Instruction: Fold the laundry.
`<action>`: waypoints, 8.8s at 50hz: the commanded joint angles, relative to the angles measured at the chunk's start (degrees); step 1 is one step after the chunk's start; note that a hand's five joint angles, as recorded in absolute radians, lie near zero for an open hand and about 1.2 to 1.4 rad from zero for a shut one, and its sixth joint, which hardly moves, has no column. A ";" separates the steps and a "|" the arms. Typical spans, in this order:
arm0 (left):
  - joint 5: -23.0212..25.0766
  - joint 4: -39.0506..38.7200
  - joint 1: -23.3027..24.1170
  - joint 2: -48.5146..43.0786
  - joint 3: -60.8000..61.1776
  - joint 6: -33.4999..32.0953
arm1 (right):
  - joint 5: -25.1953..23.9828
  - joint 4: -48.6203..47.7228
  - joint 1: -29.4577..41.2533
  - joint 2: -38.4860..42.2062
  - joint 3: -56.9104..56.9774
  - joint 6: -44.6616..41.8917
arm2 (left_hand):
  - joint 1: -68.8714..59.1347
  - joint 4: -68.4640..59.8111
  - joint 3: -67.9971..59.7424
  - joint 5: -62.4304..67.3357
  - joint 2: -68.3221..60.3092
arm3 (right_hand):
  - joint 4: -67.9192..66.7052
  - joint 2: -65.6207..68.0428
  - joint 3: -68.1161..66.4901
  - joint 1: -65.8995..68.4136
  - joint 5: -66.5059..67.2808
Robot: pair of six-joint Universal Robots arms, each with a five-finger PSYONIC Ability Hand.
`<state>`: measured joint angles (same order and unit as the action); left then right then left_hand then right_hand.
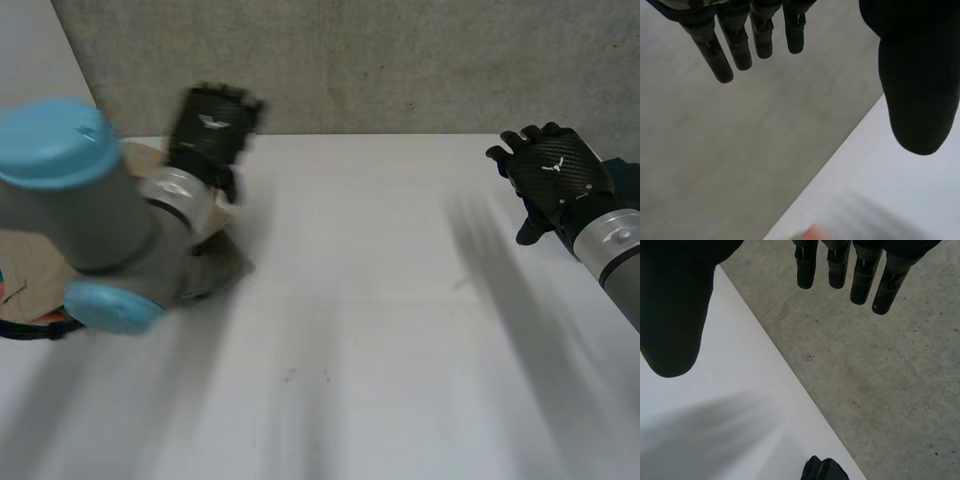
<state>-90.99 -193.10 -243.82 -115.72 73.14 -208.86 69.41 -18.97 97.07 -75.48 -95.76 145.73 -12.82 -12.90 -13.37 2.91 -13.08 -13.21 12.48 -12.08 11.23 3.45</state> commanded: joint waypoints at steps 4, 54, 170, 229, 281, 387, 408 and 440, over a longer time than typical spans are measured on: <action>-0.77 0.53 -19.23 -4.24 -2.74 -9.45 | 0.02 -0.01 0.58 0.42 -0.13 0.00 | -0.09 -0.01 0.46 0.00 0.17 | 3.21 -2.48 2.08 -1.23 -3.45; -0.51 -6.94 18.89 4.64 -1.69 17.70 | 0.81 -0.10 -1.35 -0.64 0.66 0.17 | -67.18 -67.10 -66.63 67.09 -66.92 | 3.21 -2.48 2.08 -1.23 -3.45; 4.75 -24.26 16.60 -7.76 -20.76 8.99 | -1.39 20.21 -5.84 -7.05 -0.92 5.80 | -67.18 -67.10 -66.63 67.09 -66.92 | 3.21 -2.48 2.08 -1.23 -3.45; 4.50 -13.45 4.06 4.80 14.04 9.26 | 4.83 19.60 -0.30 2.70 -3.21 -2.80 | 2.27 2.35 2.81 -2.35 2.53 | -66.79 67.52 -67.92 68.77 66.55; 8.71 -11.43 -4.38 0.51 12.73 8.12 | 4.41 29.97 23.33 6.92 9.19 10.80 | -4.79 -4.71 -4.25 4.71 -4.53 | 0.77 -0.04 -0.36 1.21 -1.01; 14.08 -9.85 -0.95 -13.74 2.88 3.72 | 7.75 28.38 11.39 4.55 19.38 3.78 | -3.79 -3.71 -3.24 3.70 -3.53 | -66.79 67.52 -67.92 68.77 66.55; 16.10 -9.66 0.36 -24.99 -5.82 4.07 | 0.99 31.19 13.41 -6.61 14.81 11.16 | -4.80 -4.72 -4.25 4.71 -4.54 | -66.79 67.52 -67.92 68.77 66.55; 14.35 -16.87 0.54 -11.73 8.06 -2.94 | 0.90 34.44 8.75 5.05 15.67 -0.78 | -67.18 -67.10 -66.63 67.09 -66.92 | -66.79 67.52 -67.92 68.77 66.55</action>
<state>-76.51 -209.49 -243.20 -134.24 73.13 -206.63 69.28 13.07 108.00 -78.34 -83.04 152.11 -64.36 -68.43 -67.98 55.31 -68.30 -68.07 67.15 -67.66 56.11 56.20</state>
